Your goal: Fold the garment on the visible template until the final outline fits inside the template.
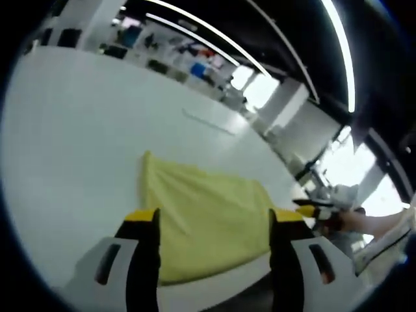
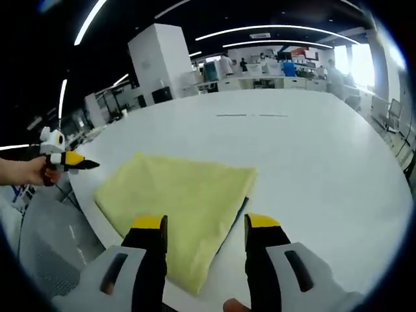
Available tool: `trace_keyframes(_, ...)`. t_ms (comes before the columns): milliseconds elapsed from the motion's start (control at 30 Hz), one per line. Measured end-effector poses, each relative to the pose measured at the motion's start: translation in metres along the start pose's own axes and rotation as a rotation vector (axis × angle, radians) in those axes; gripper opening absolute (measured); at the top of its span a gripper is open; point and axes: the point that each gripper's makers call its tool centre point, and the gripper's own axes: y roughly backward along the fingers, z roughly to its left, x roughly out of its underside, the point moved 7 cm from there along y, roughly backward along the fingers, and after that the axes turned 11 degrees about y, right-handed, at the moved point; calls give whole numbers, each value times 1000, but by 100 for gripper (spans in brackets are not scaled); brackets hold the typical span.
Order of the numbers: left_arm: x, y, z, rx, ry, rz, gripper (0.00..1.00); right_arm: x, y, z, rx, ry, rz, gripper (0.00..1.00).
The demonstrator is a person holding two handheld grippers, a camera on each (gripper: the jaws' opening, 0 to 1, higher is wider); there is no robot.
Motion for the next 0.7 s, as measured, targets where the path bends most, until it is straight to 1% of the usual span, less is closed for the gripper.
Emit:
trace_keyframes(200,1,0,1,-4,2,6,63,0,-1,0,-2,-5,1,47)
trace_keyframes(367,7,0,7,-25,4,33,63,2,0,5,-32,-3,22,48)
trace_keyframes(467,13,1,12,-45,23,56,62,9,2,8,-50,-20,62,47)
trace_keyframes(533,17,2,17,-61,34,74,62,17,4,10,-69,-54,97,43)
trace_keyframes(567,21,2,20,-73,45,91,62,20,4,12,-80,-72,117,42)
trace_keyframes(700,28,5,25,-103,69,120,61,33,6,17,-110,-112,181,41)
